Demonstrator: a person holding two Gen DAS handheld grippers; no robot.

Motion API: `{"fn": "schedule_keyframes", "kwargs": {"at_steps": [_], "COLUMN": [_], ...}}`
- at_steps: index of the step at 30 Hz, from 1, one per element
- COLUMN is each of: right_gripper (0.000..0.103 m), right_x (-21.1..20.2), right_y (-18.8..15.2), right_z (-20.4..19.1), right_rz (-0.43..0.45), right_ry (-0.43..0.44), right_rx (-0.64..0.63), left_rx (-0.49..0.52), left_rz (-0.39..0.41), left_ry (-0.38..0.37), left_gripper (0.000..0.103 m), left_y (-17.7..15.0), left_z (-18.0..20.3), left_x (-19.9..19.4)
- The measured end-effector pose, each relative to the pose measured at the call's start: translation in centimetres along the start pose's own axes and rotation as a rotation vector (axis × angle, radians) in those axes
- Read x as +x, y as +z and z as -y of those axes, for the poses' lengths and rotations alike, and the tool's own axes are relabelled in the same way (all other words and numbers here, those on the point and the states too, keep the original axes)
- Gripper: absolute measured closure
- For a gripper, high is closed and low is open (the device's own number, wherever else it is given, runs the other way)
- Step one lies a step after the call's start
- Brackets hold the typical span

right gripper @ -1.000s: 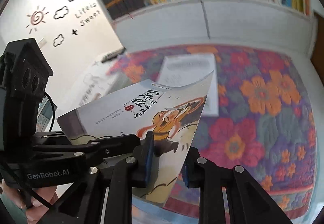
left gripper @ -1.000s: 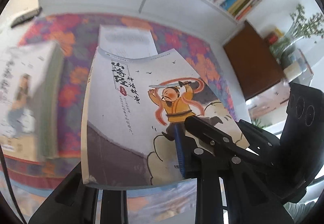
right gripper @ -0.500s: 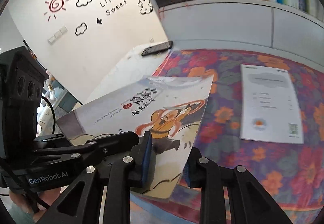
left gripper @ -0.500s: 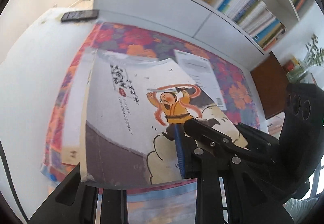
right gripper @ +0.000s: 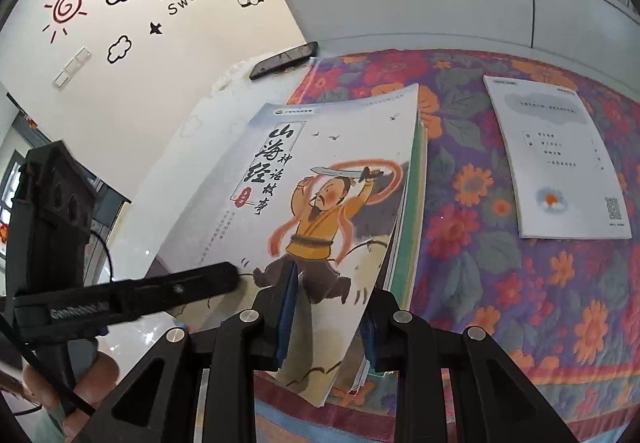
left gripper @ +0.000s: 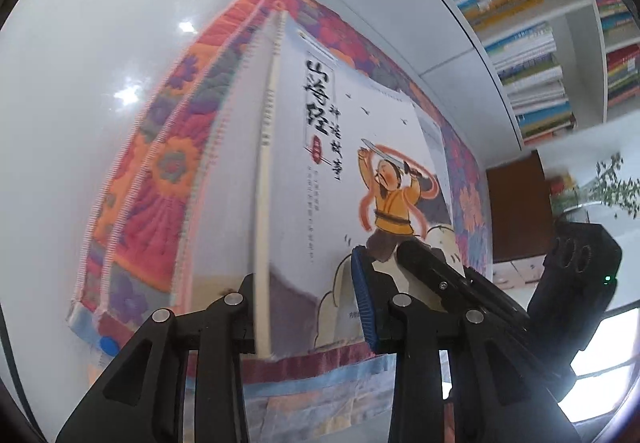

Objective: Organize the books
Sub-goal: 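Carry the book over and lay it flat onto the pile, then open the left gripper and pull it back from the pile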

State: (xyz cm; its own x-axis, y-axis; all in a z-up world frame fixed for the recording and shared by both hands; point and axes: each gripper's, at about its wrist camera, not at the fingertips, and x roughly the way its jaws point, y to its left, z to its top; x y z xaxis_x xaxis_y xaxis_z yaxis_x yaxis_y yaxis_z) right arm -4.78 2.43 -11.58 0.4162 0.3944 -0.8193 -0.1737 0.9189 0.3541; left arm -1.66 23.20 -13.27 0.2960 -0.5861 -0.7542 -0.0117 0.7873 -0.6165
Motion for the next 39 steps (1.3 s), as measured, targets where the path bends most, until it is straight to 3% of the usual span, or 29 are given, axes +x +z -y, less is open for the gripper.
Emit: {"fn": "schedule_keyframes", "kwargs": {"at_steps": [11, 17, 22, 24, 26, 30, 36, 39], "right_gripper": [0.075, 0.073, 0.068, 0.061, 0.05, 0.049, 0.048, 0.048], "right_x": [1.0, 1.2, 1.3, 1.3, 1.1, -0.1, -2.9, -3.7], "right_y": [-0.1, 0.0, 0.0, -0.1, -0.1, -0.8, -3.0, -4.4], "right_z": [-0.5, -0.5, -0.7, -0.9, -0.7, 2.0, 8.1, 12.2], "right_rz": [-0.019, -0.029, -0.047, -0.062, -0.089, -0.127, -0.145, -0.174], "right_ry": [-0.034, -0.031, -0.01, -0.004, 0.036, 0.101, 0.038, -0.03], "right_rx": [0.006, 0.009, 0.006, -0.012, 0.007, 0.166, 0.299, 0.352], "left_rx": [-0.079, -0.122, -0.145, -0.135, -0.106, -0.031, 0.104, 0.195], "left_rz": [0.029, 0.078, 0.119, 0.131, 0.13, 0.088, 0.044, -0.008], "left_ry": [-0.045, 0.009, 0.009, 0.021, 0.036, 0.039, -0.018, 0.011], "left_gripper": [0.071, 0.071, 0.071, 0.071, 0.071, 0.071, 0.07, 0.07], "left_y": [-0.7, -1.0, -0.9, -0.9, -0.8, -0.4, 0.5, 0.6], "left_z": [-2.1, -3.1, -3.7, -3.4, -2.3, 0.9, 7.6, 11.5], "left_x": [-1.4, -3.6, -5.2, -5.4, -5.3, -4.1, -0.9, 2.1]}}
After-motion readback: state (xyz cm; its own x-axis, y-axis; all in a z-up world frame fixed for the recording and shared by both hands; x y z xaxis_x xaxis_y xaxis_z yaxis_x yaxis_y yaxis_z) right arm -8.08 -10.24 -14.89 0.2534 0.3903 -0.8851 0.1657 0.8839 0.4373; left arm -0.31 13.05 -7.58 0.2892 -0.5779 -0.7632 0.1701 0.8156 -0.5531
